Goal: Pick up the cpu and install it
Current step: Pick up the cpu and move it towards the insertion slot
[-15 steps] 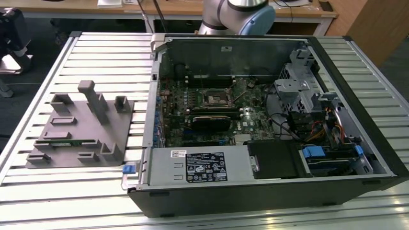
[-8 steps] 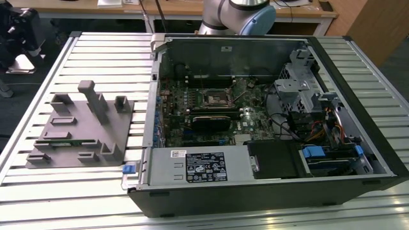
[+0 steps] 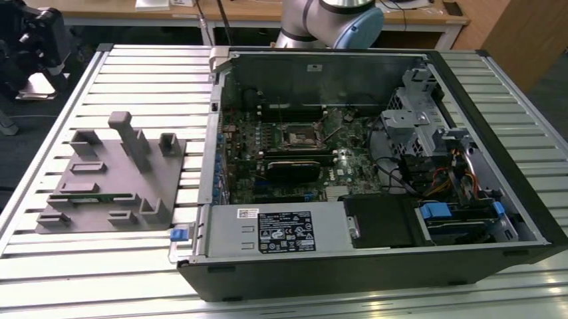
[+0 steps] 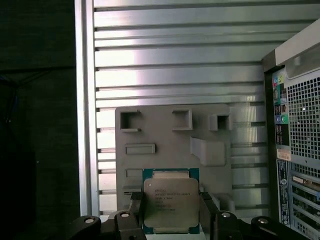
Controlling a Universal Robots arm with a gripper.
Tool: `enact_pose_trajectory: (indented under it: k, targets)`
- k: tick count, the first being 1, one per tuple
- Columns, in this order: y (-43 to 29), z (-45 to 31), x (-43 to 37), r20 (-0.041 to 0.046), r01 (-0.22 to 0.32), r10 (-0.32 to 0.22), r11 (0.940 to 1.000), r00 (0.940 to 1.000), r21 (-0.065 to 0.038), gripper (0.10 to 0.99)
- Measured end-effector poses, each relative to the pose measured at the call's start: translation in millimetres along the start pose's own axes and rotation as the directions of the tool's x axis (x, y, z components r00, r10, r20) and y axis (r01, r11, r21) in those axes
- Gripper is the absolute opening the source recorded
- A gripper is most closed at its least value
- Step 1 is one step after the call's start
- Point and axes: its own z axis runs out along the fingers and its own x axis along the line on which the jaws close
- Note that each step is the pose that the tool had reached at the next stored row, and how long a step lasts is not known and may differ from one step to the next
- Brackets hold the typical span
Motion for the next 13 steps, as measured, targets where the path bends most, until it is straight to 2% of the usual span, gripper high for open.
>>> enact_pose_trajectory:
  k: [13]
  targets:
    - [1.4, -3.5, -22.1, -0.0004, 0.0, 0.0, 1.0, 1.0, -0.005, 0.533]
